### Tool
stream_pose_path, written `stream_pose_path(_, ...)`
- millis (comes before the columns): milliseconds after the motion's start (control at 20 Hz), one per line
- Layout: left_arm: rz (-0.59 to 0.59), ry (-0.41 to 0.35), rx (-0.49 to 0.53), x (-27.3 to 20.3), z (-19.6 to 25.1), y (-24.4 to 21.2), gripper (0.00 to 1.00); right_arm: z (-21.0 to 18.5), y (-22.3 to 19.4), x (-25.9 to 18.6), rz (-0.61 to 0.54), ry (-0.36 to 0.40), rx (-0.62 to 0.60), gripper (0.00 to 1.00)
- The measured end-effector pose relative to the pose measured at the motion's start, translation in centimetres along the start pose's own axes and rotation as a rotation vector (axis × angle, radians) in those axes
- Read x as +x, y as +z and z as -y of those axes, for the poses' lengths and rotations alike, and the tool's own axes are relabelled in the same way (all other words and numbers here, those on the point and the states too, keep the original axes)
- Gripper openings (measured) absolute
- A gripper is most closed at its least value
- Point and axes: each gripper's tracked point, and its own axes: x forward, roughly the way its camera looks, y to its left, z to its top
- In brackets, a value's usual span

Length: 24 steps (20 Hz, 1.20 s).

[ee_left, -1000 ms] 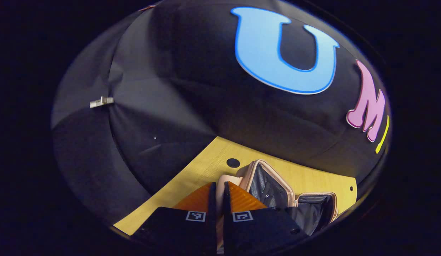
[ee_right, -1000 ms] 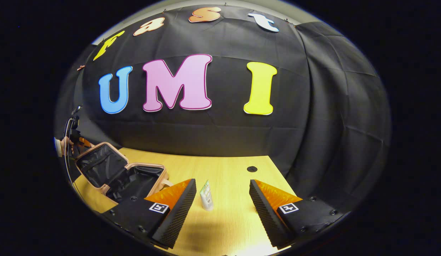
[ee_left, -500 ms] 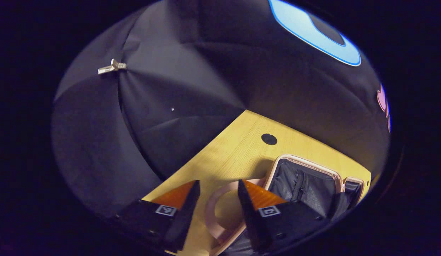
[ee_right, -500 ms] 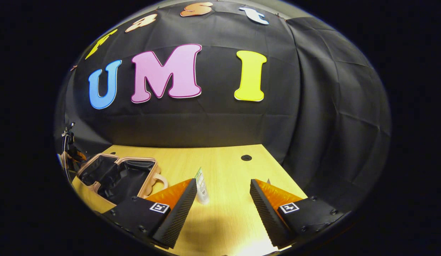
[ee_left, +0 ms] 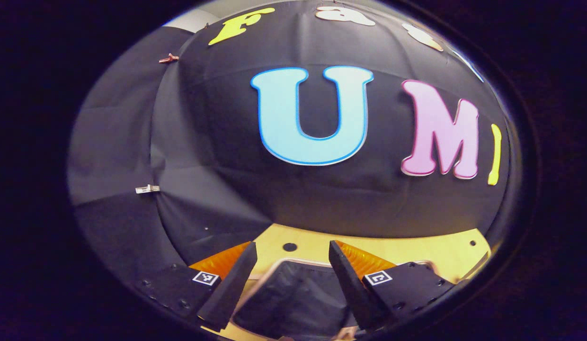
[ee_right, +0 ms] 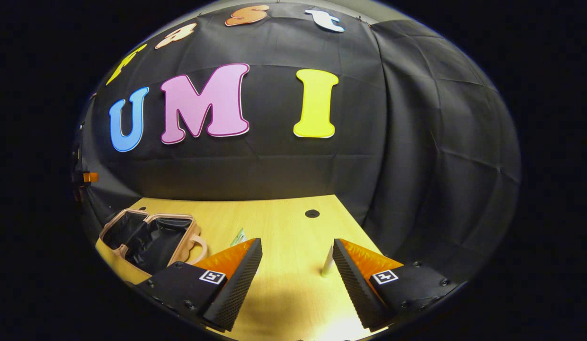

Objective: First open the suitcase, pack the skin care products into it, and then close the suitcase.

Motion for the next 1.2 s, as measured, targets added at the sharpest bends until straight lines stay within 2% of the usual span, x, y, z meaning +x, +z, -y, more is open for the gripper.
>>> stream_pose_path(200,-0.014,-0.137,-0.064,-5.0,11.2,-2.4,0.96,1.8,0.3,-0.2,-0.011,0.005,0.043,0.96)
stream_pose_path(300,-0.065,-0.239,-0.125,-6.8,17.3,-4.9,0.96,2.7,0.4,0.1,-0.011,-0.001,0.063,0.96)
stream_pose_path(500,-0.150,-0.359,-0.120,-9.6,26.4,-10.5,0.96,4.3,-0.3,0.6,-0.025,-0.012,0.075,0.95)
stream_pose_path(750,-0.224,-0.505,0.005,-12.4,34.7,-17.2,0.96,5.8,-2.3,1.3,-0.062,-0.021,0.077,0.96)
stream_pose_path(900,-0.319,-0.594,0.078,-14.1,38.7,-22.6,0.96,6.2,-4.4,2.3,-0.105,-0.015,0.088,0.96)
stream_pose_path(1200,-0.421,-0.629,0.127,-11.9,43.7,-29.6,0.96,6.3,-8.3,5.0,-0.170,-0.011,0.141,0.96)
